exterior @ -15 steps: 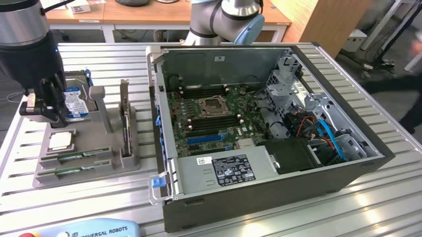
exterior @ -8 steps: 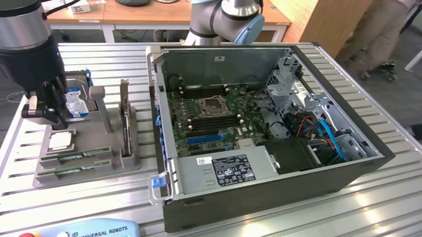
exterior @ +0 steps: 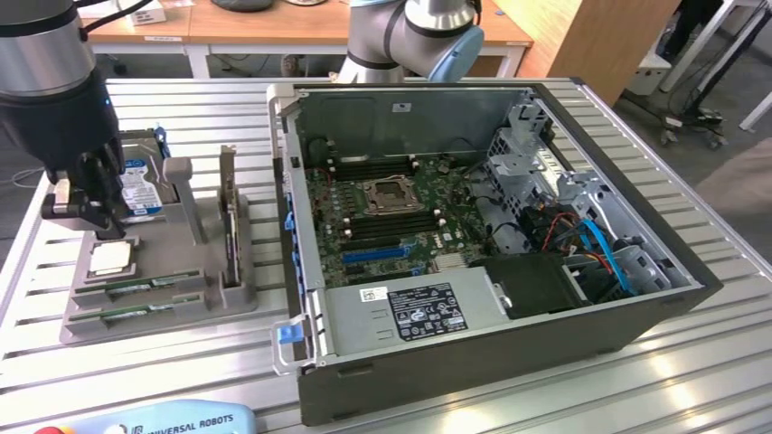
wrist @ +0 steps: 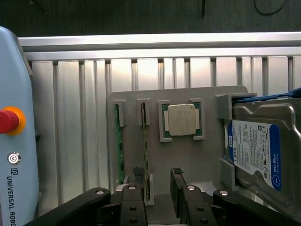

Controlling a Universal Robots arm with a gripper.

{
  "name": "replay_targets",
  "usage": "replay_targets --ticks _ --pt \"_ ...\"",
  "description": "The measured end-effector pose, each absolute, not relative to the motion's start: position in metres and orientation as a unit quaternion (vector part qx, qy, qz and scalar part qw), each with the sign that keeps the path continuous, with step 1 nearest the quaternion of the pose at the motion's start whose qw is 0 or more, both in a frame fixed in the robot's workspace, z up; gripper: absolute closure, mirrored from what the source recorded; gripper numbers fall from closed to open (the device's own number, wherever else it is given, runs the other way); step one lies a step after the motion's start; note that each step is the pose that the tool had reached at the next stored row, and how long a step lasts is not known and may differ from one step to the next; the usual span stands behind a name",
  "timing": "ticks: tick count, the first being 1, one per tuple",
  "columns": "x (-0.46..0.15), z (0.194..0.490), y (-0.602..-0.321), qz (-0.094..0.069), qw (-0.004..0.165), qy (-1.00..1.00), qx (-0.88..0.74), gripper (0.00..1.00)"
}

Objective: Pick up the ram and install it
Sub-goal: 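Pick up the ram and move it above insertion slot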

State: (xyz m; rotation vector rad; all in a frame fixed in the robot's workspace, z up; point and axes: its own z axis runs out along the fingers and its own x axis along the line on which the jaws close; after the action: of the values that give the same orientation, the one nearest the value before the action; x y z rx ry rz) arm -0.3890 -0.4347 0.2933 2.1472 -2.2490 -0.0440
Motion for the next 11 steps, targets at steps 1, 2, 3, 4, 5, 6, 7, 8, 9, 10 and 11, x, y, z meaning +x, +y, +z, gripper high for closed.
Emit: replay_targets --ticks 1,2,3,4,5,6,7,8,9,10,11 --pt "-0.389 0.293 -0.435 -0.014 0.016 -0.723 0.690 0.64" --pt "-0.389 0.293 -0.436 -0.014 0.016 -0.723 0.691 0.64" --pt "-0.389 0.293 -0.437 -0.014 0.016 -0.723 0.691 0.64" --pt "-0.389 0.293 -0.438 -0.014 0.016 -0.723 0.691 0.64" --pt "-0.389 0.293 -0.439 -0.014 0.016 -0.723 0.691 0.64" --pt "-0.389 0.293 -0.440 -0.014 0.016 -0.723 0.691 0.64" --pt "-0.389 0.293 -0.442 -0.014 0.016 -0.722 0.691 0.64" --pt "-0.389 0.293 -0.443 -0.014 0.016 -0.722 0.691 0.64" --pt "-0.389 0.293 -0.445 -0.014 0.016 -0.722 0.691 0.64" --pt "-0.389 0.293 -0.446 -0.014 0.016 -0.722 0.691 0.64" --pt "-0.389 0.293 -0.448 -0.014 0.016 -0.722 0.692 0.64"
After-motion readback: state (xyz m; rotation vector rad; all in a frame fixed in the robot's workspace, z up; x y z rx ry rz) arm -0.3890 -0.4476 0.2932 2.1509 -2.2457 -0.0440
